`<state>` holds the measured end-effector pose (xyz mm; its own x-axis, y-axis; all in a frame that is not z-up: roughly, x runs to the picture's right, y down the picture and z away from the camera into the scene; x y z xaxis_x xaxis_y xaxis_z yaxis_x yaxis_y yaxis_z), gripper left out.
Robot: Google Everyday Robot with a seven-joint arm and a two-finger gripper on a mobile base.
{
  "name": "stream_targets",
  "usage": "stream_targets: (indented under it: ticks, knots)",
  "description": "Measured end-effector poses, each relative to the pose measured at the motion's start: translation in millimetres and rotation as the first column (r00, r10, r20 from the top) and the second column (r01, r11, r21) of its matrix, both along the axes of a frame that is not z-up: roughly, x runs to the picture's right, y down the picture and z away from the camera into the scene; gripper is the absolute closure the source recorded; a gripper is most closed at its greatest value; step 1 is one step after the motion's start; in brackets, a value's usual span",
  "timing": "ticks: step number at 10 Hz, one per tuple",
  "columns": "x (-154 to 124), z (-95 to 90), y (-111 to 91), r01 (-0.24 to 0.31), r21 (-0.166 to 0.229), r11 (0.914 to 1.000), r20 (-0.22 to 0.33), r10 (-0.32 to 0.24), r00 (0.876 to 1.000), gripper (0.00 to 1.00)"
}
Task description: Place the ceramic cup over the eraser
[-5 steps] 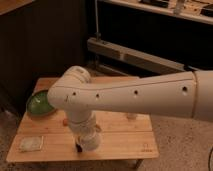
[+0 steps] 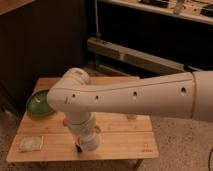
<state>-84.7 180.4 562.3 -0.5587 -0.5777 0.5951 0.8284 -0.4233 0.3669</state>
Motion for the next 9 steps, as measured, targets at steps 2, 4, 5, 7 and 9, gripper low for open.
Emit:
stream_targets:
  ticks: [2, 4, 5, 7, 9]
  knots:
    - [-8.6, 2.7, 0.6, 0.001, -0.009, 1.0000, 0.024, -0.001, 1.000, 0.99]
    - [-22.4, 8.0, 3.7, 0.011, -0.023, 0.9997, 0.052, -0.010, 0.999, 0.99]
    - [-25.0, 8.6, 4.1, 0.013, -0.025, 0.9996, 0.056, -0.012, 0.998, 0.99]
    - [-31.4, 10.5, 4.3, 0.018, -0.029, 0.9994, 0.071, -0.016, 0.997, 0.99]
    - [-33.7, 11.6, 2.0, 0.019, -0.026, 0.9995, 0.078, -0.016, 0.997, 0.99]
